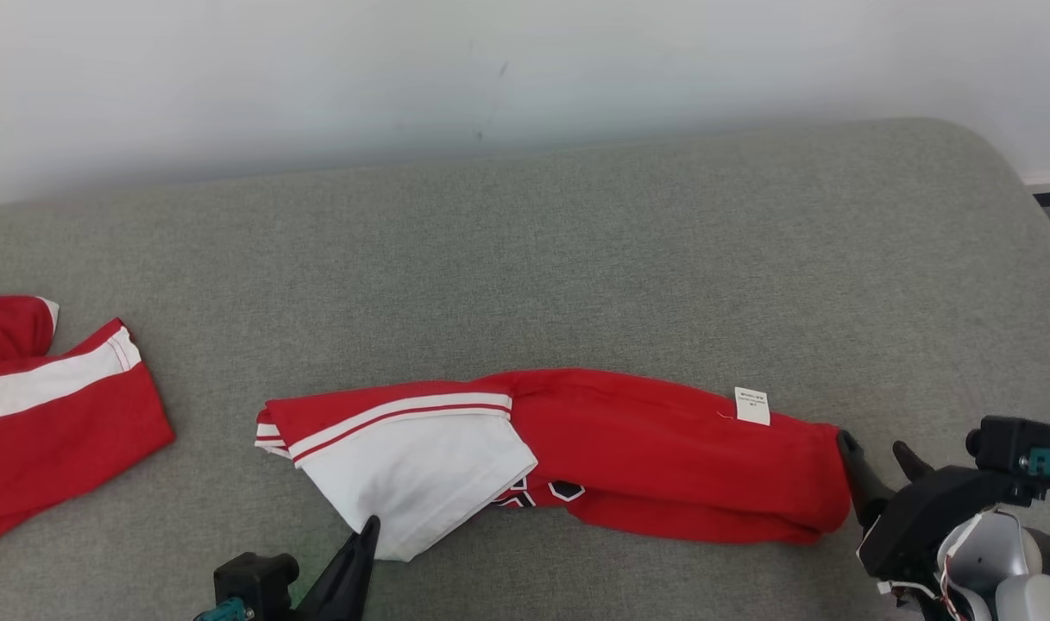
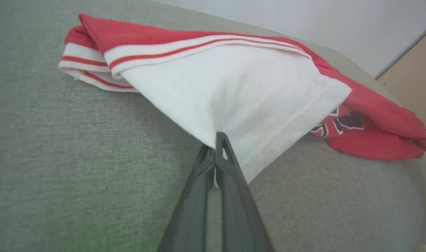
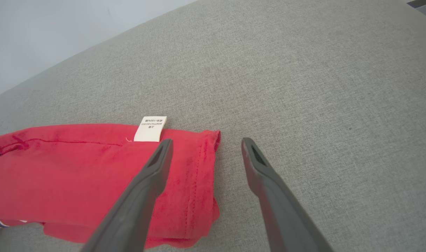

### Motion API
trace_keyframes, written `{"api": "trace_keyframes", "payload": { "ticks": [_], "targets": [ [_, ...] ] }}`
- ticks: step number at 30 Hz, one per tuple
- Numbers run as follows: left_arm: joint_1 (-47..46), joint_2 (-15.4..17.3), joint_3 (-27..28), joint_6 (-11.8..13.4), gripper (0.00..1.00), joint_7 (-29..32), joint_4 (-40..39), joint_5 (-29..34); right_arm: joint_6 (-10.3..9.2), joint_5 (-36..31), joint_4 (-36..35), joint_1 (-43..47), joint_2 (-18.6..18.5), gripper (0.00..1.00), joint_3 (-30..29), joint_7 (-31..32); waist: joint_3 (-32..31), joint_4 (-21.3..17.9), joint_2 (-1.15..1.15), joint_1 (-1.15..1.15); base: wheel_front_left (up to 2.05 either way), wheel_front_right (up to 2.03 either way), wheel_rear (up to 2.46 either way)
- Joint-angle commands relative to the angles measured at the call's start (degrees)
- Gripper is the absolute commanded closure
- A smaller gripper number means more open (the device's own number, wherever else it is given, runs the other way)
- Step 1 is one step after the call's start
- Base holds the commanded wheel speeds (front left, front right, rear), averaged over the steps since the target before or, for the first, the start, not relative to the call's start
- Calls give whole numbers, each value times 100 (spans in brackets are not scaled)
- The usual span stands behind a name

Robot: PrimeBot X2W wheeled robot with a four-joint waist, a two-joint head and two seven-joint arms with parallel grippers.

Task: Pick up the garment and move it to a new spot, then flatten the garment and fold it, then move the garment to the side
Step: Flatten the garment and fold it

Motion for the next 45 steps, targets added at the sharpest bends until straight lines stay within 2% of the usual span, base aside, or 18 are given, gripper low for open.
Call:
{"api": "trace_keyframes", "payload": {
  "ticks": [1,8,17,33,34,35,36,39,40,45],
  "targets": [
    [14,-6,-3,8,100,-17,-9,76,-14,19,-16,-92,4,0,-48,89,42,32,-1,0,0,0,0],
    [-106,8,-33,8,100,-18,-51,136,-14,153,191,-480,41,0,-192,948,148,71,-1,0,0,0,0],
    [-211,42,-86,8,100,-18,-78,149,-14,277,559,-815,64,0,-344,1506,278,114,-1,0,0,0,0],
    [-205,61,-191,8,100,-18,-38,133,-14,346,870,-1079,78,0,-255,1637,277,158,-1,0,0,0,0],
    [-211,59,-204,8,100,-18,-34,123,-14,375,901,-1135,79,4,-260,1583,272,168,-1,0,0,0,0],
    [-214,60,-209,8,100,-18,-34,120,-14,384,908,-1142,79,20,-240,1545,269,171,-1,0,0,0,0],
    [-215,62,-209,8,100,-18,-34,116,-14,382,913,-1158,80,50,-234,1501,265,172,-1,0,0,0,0],
    [-213,63,-197,8,100,-19,-49,118,-14,292,927,-1219,50,93,-219,1323,251,174,-1,0,0,0,0],
    [-214,59,-188,8,100,-18,-63,119,-14,278,940,-1237,41,100,-213,1267,243,176,-1,0,0,0,0],
    [-258,-13,-13,8,100,-19,-238,-1,-14,285,918,-1321,-19,100,-133,964,179,183,-1,0,0,0,0]
  ]
}}
